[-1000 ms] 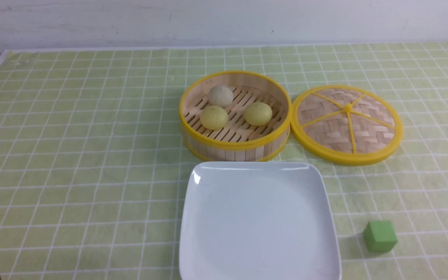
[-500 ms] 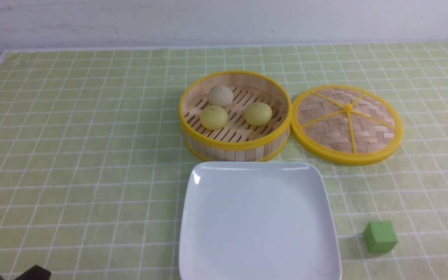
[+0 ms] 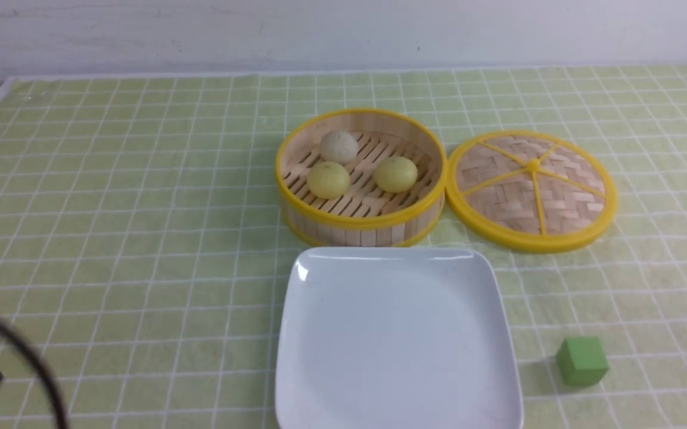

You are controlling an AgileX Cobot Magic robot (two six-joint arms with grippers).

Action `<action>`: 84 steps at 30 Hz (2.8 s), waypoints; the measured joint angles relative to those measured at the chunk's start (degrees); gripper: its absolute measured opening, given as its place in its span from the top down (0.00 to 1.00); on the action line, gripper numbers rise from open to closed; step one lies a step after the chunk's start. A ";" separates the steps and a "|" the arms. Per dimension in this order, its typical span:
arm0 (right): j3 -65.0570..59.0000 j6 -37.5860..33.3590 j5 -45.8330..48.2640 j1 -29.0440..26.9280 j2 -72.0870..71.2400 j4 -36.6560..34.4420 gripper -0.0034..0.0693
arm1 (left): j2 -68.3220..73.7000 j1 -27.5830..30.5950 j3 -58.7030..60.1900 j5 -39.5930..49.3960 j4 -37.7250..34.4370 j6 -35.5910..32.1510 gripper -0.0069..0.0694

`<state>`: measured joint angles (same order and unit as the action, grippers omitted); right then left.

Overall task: Put the steamed buns into the plate on the green tablecloth.
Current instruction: 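Reach toward a bun in the bamboo steamer with the right gripper, then move the steamed bun from the bamboo steamer onto the white plate with the right gripper, then reach into the bamboo steamer and grasp a bun with the left gripper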

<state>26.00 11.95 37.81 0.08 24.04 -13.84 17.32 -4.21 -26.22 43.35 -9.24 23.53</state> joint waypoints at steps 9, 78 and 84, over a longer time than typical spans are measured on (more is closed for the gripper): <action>13.55 -19.25 16.16 0.00 32.25 -13.42 0.94 | 28.60 0.00 -5.10 9.52 -3.17 -9.41 0.91; 48.18 -15.89 10.42 29.07 78.72 -3.79 0.28 | 40.51 -0.06 -7.71 -8.06 -16.22 -20.46 0.60; 53.21 -15.89 27.27 24.47 66.19 1.69 0.58 | 40.90 -0.06 -8.08 -11.25 -17.05 -20.46 0.61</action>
<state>79.21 -3.94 65.08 24.55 90.23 -12.16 58.22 -4.27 -34.30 32.10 -26.29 3.07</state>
